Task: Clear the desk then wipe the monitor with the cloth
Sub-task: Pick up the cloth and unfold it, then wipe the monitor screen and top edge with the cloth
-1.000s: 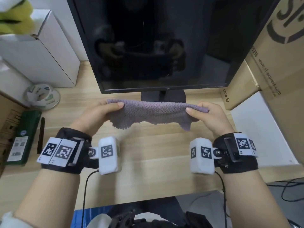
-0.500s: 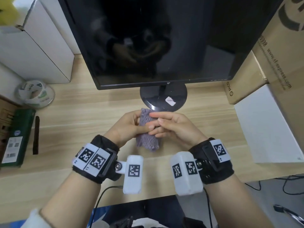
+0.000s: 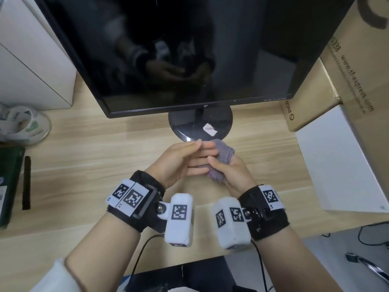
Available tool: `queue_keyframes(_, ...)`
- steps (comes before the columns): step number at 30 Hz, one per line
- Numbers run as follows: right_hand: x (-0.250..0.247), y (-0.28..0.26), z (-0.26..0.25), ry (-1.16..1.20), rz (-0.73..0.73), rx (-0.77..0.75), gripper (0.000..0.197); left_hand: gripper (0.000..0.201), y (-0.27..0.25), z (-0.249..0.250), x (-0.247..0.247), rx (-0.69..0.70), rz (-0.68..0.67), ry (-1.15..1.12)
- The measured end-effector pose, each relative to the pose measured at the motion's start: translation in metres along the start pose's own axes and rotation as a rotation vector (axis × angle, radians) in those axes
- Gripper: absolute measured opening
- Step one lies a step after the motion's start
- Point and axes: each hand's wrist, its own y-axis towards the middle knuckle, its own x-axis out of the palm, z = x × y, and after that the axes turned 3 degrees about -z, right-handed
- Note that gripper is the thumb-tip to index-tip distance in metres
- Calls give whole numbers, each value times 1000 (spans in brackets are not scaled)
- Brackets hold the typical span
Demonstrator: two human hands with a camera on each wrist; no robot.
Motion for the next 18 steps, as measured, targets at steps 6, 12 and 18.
queue_keyframes(6,-39,19,-23,-231,459,-34,14,22,20,-11,-37,79,488,211)
queue_keyframes(12,-37,56,-24,-737,248,-187,41,87,62,-15,-74,139,687,776)
queue_keyframes(18,-27,84,-4,-1338,84,-204,50,99,87,-14,-81,58,751,1196)
